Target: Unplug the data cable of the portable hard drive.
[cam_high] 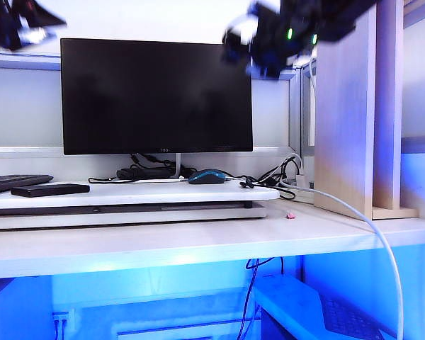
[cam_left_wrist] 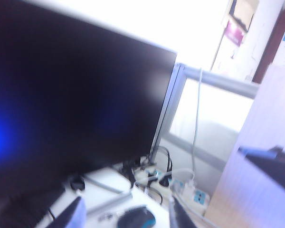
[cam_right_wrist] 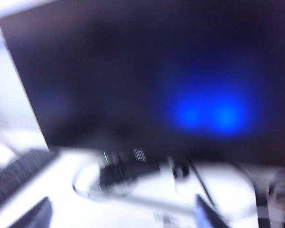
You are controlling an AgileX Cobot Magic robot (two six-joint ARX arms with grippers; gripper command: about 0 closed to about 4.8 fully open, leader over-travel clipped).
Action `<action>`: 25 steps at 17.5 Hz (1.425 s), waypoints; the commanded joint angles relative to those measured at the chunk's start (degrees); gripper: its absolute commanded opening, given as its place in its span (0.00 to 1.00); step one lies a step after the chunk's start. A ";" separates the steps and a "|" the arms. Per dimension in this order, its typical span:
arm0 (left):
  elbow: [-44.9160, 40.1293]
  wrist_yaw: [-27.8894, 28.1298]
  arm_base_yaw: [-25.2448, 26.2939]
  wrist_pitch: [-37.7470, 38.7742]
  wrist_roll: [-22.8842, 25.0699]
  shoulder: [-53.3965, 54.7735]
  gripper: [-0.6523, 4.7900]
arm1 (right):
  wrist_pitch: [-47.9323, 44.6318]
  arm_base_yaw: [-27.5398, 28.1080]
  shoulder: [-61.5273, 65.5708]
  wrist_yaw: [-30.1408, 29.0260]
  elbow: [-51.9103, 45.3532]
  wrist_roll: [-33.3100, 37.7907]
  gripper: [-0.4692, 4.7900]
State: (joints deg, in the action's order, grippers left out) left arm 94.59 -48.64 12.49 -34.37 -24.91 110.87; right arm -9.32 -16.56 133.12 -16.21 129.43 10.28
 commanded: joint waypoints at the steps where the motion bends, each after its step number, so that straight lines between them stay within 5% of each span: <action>1: 0.24 1.57 1.31 6.95 4.04 -5.66 0.55 | 1.60 -0.02 -4.37 0.15 0.22 -1.81 0.82; 13: 0.20 10.88 2.62 39.23 18.80 -28.37 0.49 | 14.88 -0.09 -18.40 0.22 0.22 -4.52 0.82; 25: -2.36 10.88 2.62 50.62 18.16 -43.65 0.49 | 22.45 -0.17 -29.90 -0.46 0.20 -2.75 0.82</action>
State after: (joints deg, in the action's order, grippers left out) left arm 92.12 -37.36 15.07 15.66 -6.26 68.34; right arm 13.02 -16.67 104.47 -16.53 129.38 7.11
